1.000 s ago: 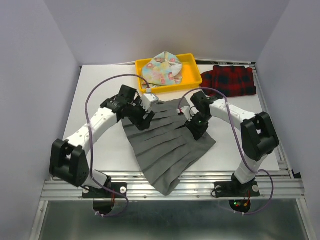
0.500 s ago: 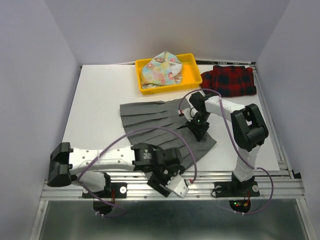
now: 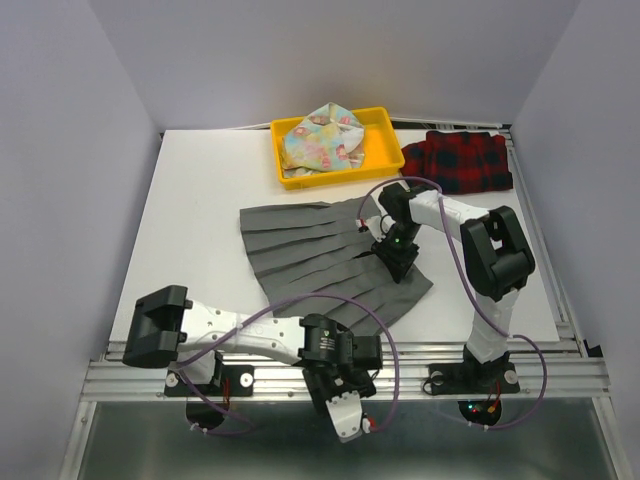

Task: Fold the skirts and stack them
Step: Flatten the skirt out

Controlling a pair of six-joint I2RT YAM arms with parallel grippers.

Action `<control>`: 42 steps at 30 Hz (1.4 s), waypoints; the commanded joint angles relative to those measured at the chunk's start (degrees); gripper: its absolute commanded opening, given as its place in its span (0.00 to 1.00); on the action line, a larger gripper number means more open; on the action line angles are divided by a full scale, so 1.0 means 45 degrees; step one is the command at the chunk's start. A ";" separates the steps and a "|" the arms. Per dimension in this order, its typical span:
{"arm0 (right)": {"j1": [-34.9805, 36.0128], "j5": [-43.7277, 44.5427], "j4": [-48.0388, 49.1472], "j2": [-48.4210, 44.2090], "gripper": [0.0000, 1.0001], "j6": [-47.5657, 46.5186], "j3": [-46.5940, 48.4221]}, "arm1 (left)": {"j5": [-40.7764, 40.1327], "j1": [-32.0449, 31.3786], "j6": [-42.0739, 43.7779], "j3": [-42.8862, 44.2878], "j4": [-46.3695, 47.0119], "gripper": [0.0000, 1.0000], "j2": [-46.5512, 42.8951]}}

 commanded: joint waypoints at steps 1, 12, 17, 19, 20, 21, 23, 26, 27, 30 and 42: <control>-0.0076 0.0211 0.0921 0.0675 0.36 -0.0347 0.0102 | -0.0469 -0.0100 0.1260 0.0023 0.0042 0.77 0.0331; -0.0076 0.0270 0.1057 0.0656 0.36 -0.0522 0.0063 | -0.1173 -0.0081 0.1730 -0.0739 -0.0388 0.44 0.1135; -0.0194 0.0484 0.1213 0.0636 0.34 -0.0620 -0.0132 | -0.1407 -0.0081 0.1633 -0.1541 -0.1245 0.09 0.0022; -0.0311 0.0562 0.1233 0.0598 0.33 -0.0640 -0.0210 | -0.1485 -0.0081 0.1496 -0.1600 -0.1850 0.00 -0.0992; -0.0311 0.0582 0.1253 0.0597 0.32 -0.0640 -0.0230 | -0.1505 -0.0081 0.1496 -0.1522 -0.2104 0.00 -0.1325; -0.0311 0.0621 0.1253 0.0559 0.32 -0.0659 -0.0250 | -0.1601 -0.0081 0.1496 -0.1193 -0.2667 0.00 -0.2005; -0.0311 0.0641 0.1272 0.0558 0.31 -0.0640 -0.0250 | -0.1661 -0.0081 0.1554 -0.0646 -0.3758 0.00 -0.2711; -0.0311 0.0641 0.1253 0.0597 0.31 -0.0601 -0.0211 | -0.1680 -0.0100 0.1691 0.0488 -0.4313 0.00 -0.3221; -0.0311 0.0583 0.1253 0.0597 0.31 -0.0581 -0.0172 | -0.1855 -0.0100 0.2097 0.0780 -0.4313 0.00 -0.3590; -0.0311 0.0524 0.1233 0.0636 0.30 -0.0562 -0.0133 | -0.2245 -0.0120 0.3172 0.0784 -0.4255 0.00 -0.3925; -0.0682 0.1441 0.1272 0.0032 0.27 -0.1440 -0.1401 | -0.0062 -0.0081 -0.0568 0.1446 -0.1310 0.48 -0.4061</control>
